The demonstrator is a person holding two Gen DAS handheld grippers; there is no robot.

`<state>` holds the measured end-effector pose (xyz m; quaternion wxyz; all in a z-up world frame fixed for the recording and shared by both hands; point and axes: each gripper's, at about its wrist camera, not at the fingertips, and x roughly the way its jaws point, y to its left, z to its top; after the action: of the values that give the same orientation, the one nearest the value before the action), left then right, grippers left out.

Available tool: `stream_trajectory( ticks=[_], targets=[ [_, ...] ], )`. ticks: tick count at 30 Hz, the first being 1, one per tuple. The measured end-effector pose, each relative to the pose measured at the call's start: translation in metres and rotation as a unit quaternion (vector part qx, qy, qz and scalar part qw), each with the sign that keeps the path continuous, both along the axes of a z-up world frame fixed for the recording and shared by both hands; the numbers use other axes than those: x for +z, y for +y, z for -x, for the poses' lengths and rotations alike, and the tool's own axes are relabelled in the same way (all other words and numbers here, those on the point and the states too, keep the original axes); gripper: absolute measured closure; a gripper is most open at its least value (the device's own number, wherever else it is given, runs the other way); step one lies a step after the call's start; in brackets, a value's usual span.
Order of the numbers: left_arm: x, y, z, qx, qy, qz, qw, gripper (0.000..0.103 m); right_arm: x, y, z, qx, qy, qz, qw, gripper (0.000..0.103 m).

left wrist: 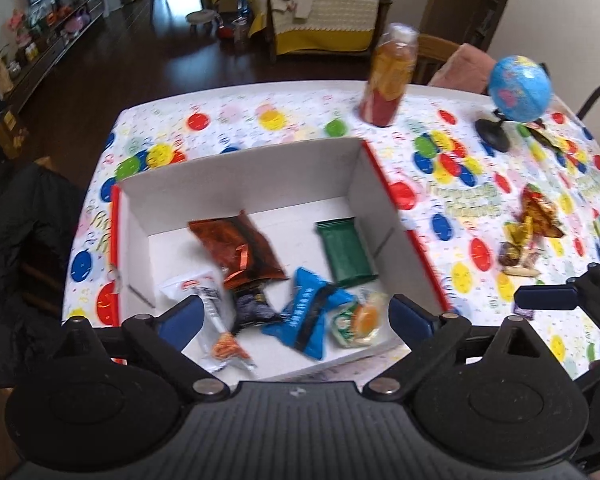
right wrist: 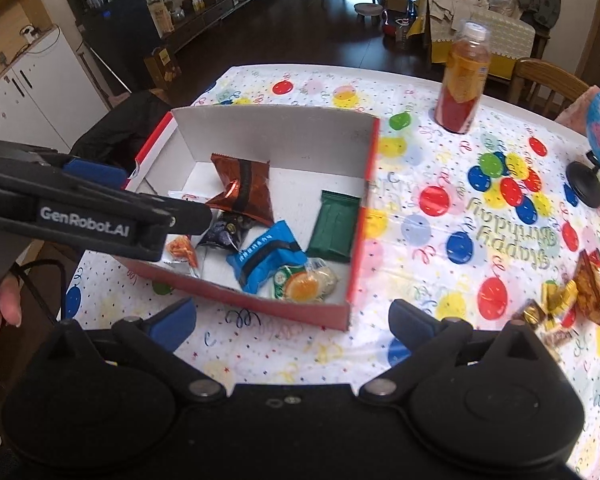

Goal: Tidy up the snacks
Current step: 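Open both tools to release the packets and withdraw from the box, then move the left tool toward the gold-foil chocolate while the right tool approaches the chip bag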

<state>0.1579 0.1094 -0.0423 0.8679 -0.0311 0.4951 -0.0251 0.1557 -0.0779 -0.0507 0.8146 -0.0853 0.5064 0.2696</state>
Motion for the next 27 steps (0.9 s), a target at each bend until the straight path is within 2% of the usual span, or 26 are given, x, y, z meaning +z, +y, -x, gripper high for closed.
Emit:
stream_trajectory(
  ticks=[12, 27],
  targets=[
    [0.006, -0.083, -0.006, -0.059, 0.007, 0.006, 0.9982, 0.004, -0.005, -0.095, 0.0, -0.049, 0.011, 0.01, 0.999, 0.0],
    [-0.021, -0.215, -0.05, -0.109, 0.042, -0.005, 0.9931, 0.004, -0.035, -0.236, -0.028, -0.118, 0.04, 0.008, 0.992, 0.0]
  ],
)
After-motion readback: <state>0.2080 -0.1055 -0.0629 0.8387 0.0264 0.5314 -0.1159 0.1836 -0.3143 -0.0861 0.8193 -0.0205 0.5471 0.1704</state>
